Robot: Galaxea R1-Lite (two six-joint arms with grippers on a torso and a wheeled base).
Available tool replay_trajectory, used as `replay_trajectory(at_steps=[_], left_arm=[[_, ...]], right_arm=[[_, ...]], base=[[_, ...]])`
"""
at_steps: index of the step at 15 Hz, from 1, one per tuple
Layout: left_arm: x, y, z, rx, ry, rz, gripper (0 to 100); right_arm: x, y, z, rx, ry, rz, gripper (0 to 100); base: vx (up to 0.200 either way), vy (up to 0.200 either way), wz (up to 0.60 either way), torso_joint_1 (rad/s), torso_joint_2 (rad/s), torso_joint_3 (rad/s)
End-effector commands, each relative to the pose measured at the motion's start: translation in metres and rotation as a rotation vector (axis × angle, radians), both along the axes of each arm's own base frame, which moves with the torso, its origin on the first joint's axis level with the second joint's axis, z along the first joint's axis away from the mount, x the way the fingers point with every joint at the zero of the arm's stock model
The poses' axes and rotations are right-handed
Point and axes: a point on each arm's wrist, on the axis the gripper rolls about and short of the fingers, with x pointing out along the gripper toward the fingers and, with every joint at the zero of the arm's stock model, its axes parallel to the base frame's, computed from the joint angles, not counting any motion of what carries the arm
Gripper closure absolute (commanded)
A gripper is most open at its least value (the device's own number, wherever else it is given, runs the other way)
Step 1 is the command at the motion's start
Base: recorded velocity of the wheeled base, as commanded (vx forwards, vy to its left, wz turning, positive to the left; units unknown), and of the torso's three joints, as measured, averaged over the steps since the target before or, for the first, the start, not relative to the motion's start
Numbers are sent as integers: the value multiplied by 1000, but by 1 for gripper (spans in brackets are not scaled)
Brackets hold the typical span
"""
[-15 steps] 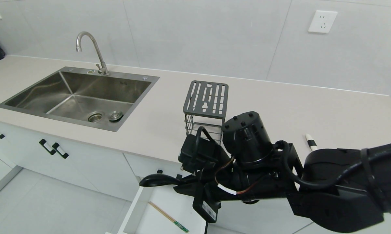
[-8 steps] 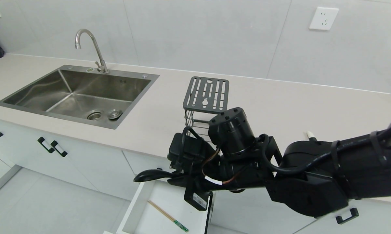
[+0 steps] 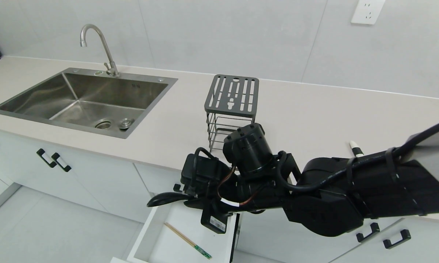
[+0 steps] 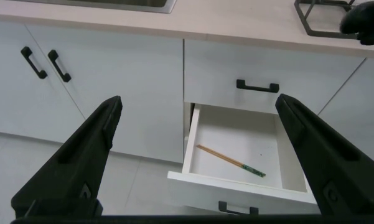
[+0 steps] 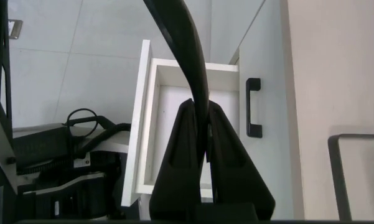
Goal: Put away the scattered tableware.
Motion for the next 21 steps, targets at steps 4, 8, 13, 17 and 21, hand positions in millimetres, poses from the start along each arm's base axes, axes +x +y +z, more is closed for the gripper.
replay_trajectory(at_steps=[4, 8, 13, 17, 21], left_arm=[[0, 0, 0, 0, 1, 0, 0], [0, 0, 0, 0, 1, 0, 0], [0, 0, 0, 0, -1, 0, 0], [0, 0, 0, 0, -1, 0, 0], [0, 0, 0, 0, 1, 0, 0]], right_arm=[[3, 3, -5, -15, 10, 1, 100], [5, 7, -4, -17, 10, 3, 100], [8, 14, 2, -12, 5, 9, 100], [8, 15, -1, -17, 8, 10, 100], [9, 19, 1, -8, 1, 15, 100]], base=[[0, 0, 0, -157, 307, 148], [0, 0, 0, -266, 515, 253], [0, 0, 0, -261, 511, 244], [0, 0, 0, -256, 488, 226], [0, 0, 0, -249, 479, 214]])
